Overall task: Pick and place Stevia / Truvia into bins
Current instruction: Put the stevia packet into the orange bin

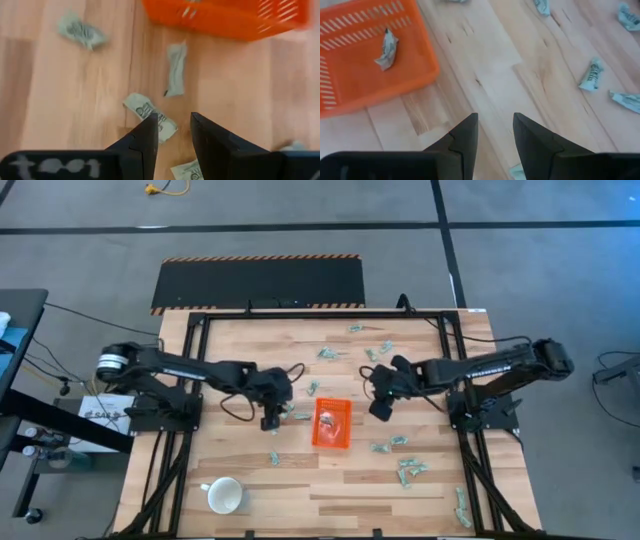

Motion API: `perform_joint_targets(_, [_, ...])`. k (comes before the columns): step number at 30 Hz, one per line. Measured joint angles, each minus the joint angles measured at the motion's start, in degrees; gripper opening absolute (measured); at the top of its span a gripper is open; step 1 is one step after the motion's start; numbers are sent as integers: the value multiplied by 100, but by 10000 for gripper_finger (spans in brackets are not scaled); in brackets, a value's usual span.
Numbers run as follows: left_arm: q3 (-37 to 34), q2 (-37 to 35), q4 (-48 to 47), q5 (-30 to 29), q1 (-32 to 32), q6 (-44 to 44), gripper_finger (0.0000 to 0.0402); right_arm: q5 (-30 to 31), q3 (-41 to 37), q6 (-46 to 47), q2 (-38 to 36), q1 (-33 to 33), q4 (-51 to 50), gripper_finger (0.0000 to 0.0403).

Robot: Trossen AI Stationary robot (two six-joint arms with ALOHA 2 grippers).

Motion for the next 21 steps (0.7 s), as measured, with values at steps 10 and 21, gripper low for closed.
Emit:
perform_joint_targets(10, [76,1002,-4,-287,4,-442,117,602,-162,238,-69,457,181,118])
perform_joint_targets(21, [89,1202,-47,-272,-57,-662,133,604,-162,238,-67,461,241,118])
